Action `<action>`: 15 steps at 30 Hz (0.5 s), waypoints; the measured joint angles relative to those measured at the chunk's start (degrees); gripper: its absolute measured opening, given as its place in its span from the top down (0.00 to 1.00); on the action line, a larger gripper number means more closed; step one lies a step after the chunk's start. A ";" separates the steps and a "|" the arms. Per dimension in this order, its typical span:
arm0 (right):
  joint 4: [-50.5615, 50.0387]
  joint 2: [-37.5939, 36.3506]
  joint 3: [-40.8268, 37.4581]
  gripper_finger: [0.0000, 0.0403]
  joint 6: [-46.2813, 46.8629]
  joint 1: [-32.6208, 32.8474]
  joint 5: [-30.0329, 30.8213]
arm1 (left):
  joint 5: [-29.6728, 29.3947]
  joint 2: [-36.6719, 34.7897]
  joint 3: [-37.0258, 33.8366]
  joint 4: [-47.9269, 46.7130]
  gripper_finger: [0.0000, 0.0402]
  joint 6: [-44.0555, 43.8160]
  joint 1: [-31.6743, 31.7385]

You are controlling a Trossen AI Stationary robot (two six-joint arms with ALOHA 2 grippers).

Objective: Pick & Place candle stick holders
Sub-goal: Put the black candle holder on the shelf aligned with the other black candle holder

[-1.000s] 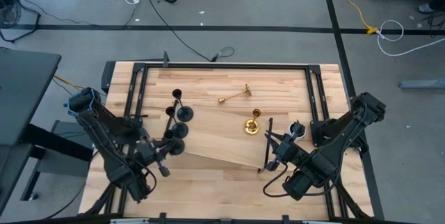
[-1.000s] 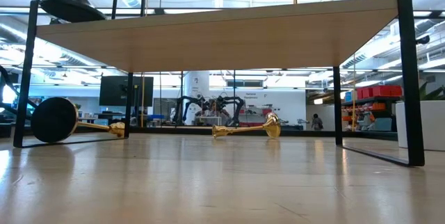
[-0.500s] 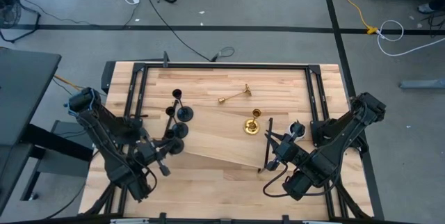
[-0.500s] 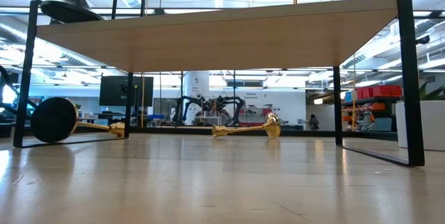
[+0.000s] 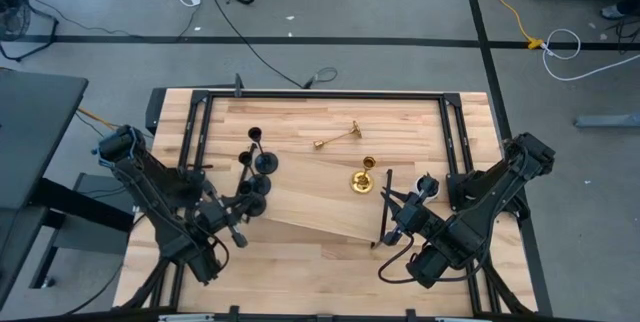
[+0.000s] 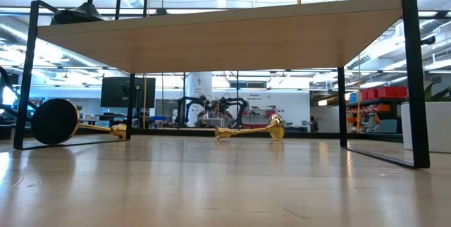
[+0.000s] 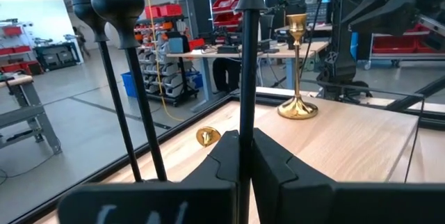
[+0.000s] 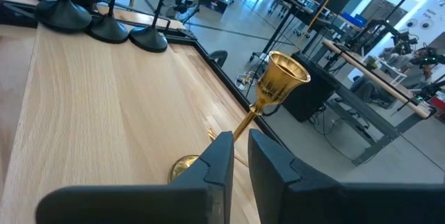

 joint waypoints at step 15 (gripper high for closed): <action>0.00 0.00 0.00 0.88 -0.01 0.00 0.02 | 3.24 0.00 1.36 2.49 0.94 1.00 -2.26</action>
